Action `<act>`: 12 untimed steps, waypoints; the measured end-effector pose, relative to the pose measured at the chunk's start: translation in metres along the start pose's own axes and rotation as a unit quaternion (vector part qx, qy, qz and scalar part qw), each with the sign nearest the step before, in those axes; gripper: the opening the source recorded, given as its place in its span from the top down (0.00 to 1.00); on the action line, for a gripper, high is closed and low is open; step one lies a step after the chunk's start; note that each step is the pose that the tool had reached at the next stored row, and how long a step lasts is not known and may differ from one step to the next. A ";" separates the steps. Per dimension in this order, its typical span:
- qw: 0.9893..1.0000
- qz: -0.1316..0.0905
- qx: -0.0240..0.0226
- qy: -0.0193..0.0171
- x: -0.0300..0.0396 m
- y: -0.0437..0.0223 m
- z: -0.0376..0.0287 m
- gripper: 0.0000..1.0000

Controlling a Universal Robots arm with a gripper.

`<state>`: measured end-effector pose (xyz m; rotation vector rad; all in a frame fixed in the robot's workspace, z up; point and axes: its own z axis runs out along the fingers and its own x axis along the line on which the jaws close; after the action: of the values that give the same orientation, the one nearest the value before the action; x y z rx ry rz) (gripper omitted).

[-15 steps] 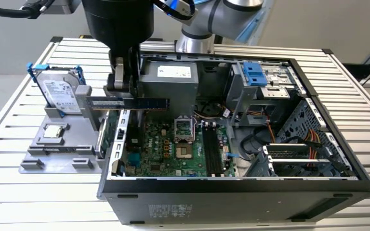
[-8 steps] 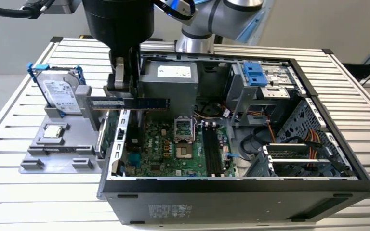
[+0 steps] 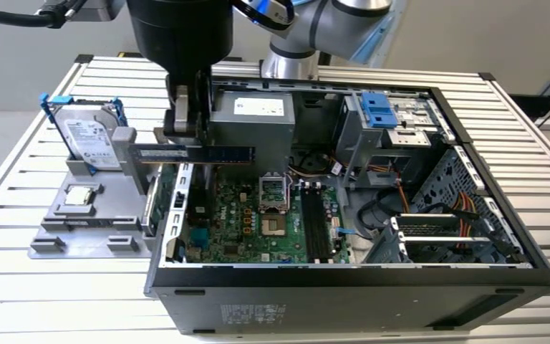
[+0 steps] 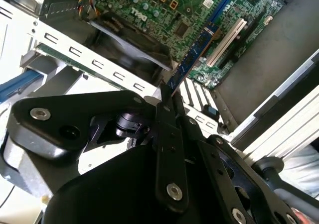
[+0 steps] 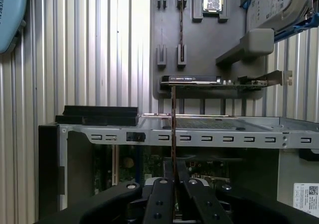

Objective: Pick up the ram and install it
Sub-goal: 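Pick up the ram and move it above insertion slot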

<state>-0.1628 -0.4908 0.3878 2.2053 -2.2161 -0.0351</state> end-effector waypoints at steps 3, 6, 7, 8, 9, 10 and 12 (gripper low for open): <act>1.000 0.000 0.000 0.000 0.0000 -0.0036 -0.0001 1.00; 1.000 0.000 0.000 0.000 0.0000 -0.0079 -0.0003 1.00; 1.000 0.000 0.000 0.000 -0.0001 -0.0094 -0.0003 1.00; 1.000 0.000 0.000 0.000 -0.0001 -0.0108 -0.0003 1.00; 1.000 0.000 0.000 0.000 -0.0001 -0.0124 -0.0003 1.00; 1.000 0.000 0.000 0.000 -0.0001 -0.0140 -0.0004 1.00; 1.000 0.000 0.000 0.000 -0.0001 -0.0172 -0.0005 1.00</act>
<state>-0.1456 -0.4908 0.3878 2.2053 -2.2160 -0.0351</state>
